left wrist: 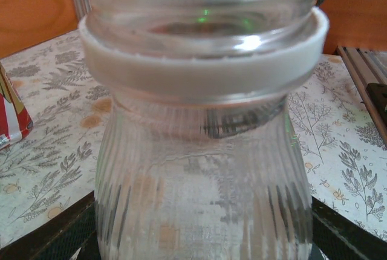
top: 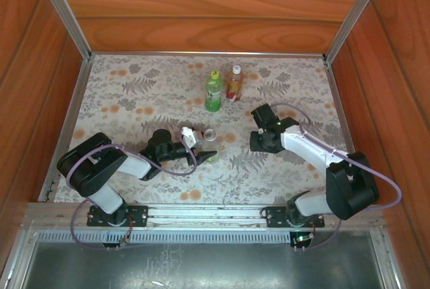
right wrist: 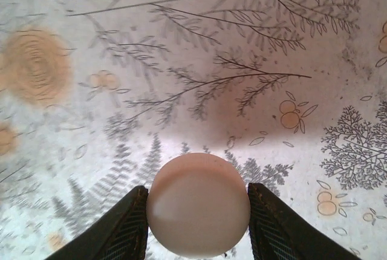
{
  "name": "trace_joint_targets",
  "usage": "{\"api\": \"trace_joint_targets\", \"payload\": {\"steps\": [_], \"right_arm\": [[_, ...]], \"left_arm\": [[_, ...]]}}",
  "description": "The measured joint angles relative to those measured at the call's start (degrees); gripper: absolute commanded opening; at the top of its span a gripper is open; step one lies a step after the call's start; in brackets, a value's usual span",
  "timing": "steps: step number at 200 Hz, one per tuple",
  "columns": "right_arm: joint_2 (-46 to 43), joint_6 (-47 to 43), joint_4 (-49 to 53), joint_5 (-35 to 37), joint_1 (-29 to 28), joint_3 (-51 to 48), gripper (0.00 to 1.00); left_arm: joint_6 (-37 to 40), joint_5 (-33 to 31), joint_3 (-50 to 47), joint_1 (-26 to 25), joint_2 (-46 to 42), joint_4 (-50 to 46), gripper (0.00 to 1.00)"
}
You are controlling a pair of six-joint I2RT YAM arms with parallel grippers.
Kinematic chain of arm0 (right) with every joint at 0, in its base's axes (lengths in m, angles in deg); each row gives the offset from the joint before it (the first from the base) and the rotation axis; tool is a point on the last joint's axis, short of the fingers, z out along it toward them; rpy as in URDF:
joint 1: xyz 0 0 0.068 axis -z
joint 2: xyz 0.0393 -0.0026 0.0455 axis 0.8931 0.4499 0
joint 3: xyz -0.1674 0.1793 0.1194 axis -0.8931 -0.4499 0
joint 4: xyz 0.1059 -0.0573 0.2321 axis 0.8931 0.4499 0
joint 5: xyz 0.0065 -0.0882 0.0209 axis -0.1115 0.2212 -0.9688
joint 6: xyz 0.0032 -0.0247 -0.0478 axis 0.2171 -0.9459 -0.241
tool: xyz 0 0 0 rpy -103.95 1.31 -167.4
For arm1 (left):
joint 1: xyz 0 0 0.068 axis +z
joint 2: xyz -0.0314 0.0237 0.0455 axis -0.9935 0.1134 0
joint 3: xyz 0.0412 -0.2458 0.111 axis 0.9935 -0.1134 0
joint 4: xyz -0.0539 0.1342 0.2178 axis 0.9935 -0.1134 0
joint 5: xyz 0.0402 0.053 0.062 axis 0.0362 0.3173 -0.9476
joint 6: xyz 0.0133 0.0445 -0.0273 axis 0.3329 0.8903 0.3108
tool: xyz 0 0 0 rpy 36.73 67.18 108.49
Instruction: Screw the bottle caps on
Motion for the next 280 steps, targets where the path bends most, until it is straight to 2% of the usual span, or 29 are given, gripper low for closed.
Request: {"api": "trace_joint_targets", "payload": {"steps": [75, 134, 213, 280], "right_arm": [[-0.6, -4.2, 11.7, -2.7, -12.3, 20.0, 0.47], [2.3, -7.2, 14.8, -4.3, -19.5, 32.4, 0.47], [11.1, -11.4, 19.8, -3.9, -24.7, 40.4, 0.47], [12.6, -14.2, 22.5, -0.9, -26.9, 42.1, 0.47]], "left_arm": [[0.0, 0.2, 0.0, 0.0, 0.2, 0.0, 0.7], [0.0, 0.3, 0.0, 0.0, 0.5, 0.2, 0.7], [0.0, 1.0, 0.1, 0.0, 1.1, 0.9, 0.7], [0.0, 1.5, 0.1, 0.0, 1.3, 1.1, 0.7]]}}
